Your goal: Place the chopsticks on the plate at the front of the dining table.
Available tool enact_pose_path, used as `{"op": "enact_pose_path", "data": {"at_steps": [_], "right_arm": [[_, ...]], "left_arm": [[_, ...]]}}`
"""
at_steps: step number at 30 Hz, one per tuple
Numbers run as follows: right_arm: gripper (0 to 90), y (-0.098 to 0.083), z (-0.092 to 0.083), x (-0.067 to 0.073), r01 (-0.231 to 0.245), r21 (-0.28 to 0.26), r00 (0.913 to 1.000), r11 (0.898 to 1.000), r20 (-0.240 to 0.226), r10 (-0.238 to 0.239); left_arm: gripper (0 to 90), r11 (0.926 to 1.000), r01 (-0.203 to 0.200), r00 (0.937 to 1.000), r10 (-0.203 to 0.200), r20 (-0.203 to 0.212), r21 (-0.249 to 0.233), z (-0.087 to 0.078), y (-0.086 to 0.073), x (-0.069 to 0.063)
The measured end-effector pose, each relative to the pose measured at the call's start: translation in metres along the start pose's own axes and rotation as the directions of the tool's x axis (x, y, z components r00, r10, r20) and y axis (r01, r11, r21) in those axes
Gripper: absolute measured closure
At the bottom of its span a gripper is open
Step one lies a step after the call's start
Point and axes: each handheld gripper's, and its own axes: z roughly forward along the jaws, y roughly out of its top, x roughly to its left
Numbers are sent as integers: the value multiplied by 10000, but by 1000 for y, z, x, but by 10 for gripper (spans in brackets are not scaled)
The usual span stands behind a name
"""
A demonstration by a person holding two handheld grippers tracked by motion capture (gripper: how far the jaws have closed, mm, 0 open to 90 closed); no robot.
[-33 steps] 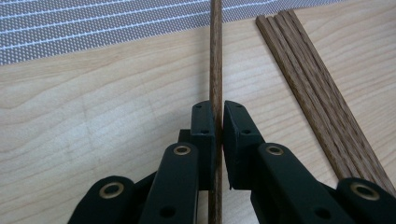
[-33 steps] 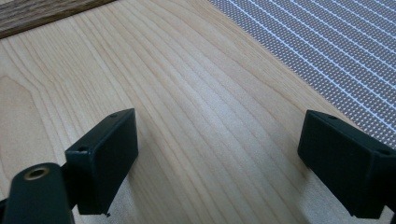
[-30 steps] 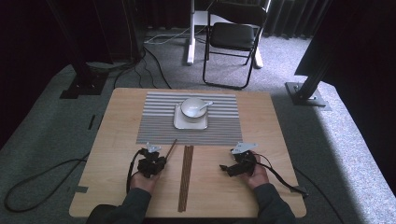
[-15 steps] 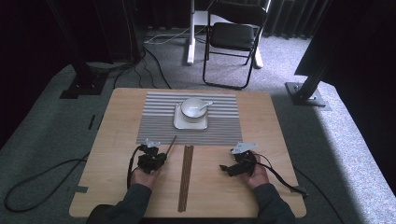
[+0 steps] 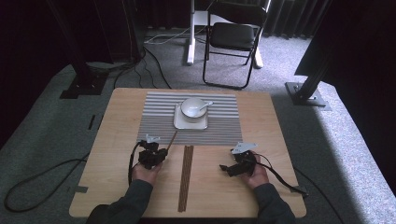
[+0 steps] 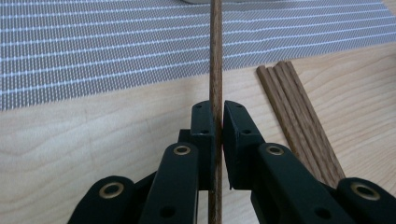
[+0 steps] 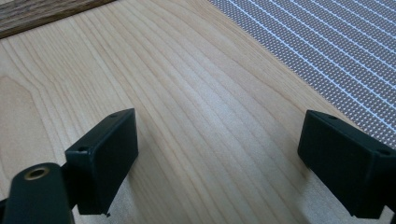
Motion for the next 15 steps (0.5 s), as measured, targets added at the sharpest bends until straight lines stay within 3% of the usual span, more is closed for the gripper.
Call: {"op": "enact_pose_path", "data": {"at_steps": [7, 15], "right_arm": [[116, 0, 0, 0, 9, -2, 10000, 10000, 1, -9], [116, 0, 0, 0, 1, 0, 10000, 10000, 0, -1]], "left_arm": [[837, 9998, 32, 10000, -31, 55, -193, 0, 12, -2], [837, 9987, 378, 9990, -369, 247, -352, 5, 20, -4]]}}
